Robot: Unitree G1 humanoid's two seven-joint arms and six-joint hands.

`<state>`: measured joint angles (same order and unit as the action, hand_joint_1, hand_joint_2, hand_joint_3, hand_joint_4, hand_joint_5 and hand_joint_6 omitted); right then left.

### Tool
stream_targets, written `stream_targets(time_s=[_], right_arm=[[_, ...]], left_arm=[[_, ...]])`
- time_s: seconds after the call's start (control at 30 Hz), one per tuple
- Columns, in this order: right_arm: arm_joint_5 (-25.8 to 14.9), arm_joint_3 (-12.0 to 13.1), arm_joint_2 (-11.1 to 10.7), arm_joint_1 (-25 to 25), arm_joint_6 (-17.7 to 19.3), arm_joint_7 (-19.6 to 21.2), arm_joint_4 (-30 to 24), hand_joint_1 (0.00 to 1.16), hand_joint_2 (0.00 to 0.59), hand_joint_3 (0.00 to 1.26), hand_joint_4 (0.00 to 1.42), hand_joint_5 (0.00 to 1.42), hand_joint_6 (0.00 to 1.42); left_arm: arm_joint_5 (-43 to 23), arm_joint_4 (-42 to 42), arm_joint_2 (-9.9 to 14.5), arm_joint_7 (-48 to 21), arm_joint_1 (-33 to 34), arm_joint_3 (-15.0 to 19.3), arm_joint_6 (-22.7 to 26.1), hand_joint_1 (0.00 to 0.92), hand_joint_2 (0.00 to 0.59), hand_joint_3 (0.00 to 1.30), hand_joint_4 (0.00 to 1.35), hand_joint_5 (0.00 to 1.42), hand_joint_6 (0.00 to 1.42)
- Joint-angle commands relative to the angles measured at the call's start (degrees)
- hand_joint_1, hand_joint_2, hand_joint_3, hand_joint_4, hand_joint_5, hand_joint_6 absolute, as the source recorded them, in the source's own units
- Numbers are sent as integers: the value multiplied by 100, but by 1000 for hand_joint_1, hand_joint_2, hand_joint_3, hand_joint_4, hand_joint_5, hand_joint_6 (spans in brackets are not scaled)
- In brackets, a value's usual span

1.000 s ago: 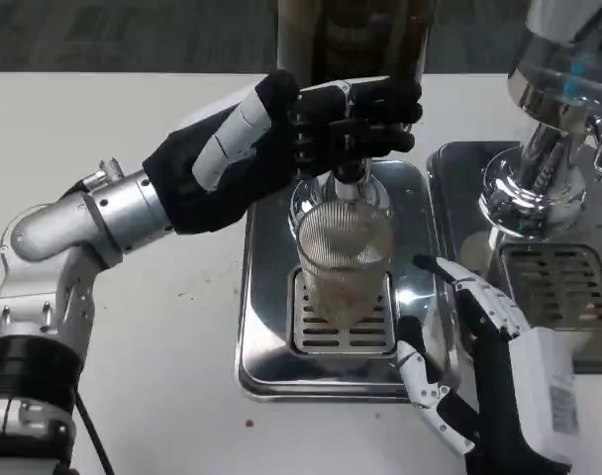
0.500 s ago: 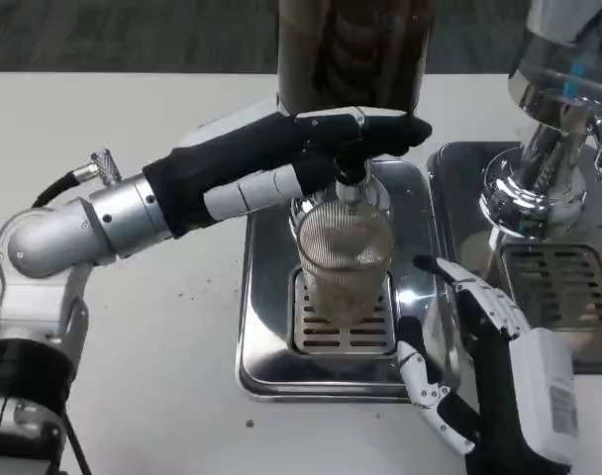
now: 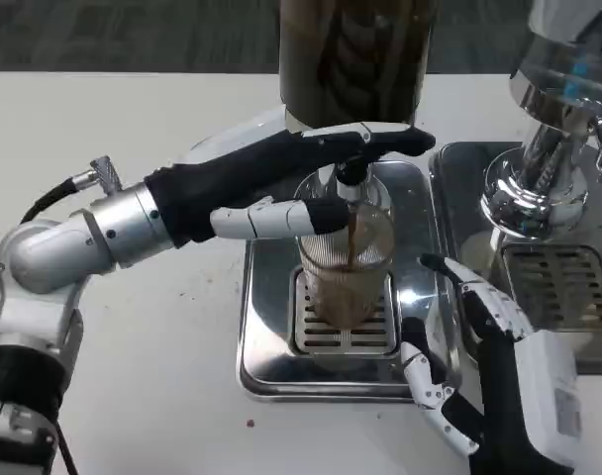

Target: Grasp the cup under the faucet to collect the drink, then remove the cup.

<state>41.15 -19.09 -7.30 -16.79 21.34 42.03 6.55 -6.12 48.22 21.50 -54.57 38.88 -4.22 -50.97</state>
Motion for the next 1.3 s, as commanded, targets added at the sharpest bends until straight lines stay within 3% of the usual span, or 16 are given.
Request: stream_targets(time_s=[0.03,0.2,0.4,0.6,0.77,1.3], right_arm=[[-527,125,-53,29,334,-359,60,443,304,185,169,199,178],[-1221,289,-124,173,627,-1018,222,508,238,123,93,128,146],[-1972,461,-253,455,910,-1960,502,566,212,23,10,56,112],[-2230,594,-350,711,916,-2680,671,641,197,0,0,0,80],[-2234,668,-342,862,854,-2964,764,650,198,0,0,0,80],[-2309,845,-175,1296,769,-3232,1116,640,216,0,0,0,67]], left_arm=[[232,122,72,-3,-154,-182,-97,0,91,161,69,71,8],[241,135,96,91,-168,-254,-144,0,93,160,69,69,7],[251,143,117,197,-182,-275,-154,0,93,160,69,68,7],[247,127,137,265,-186,-269,-167,0,96,159,69,68,7],[251,123,164,290,-183,-262,-164,0,99,159,69,68,7],[312,48,272,390,-284,-247,-222,0,99,159,69,68,7]])
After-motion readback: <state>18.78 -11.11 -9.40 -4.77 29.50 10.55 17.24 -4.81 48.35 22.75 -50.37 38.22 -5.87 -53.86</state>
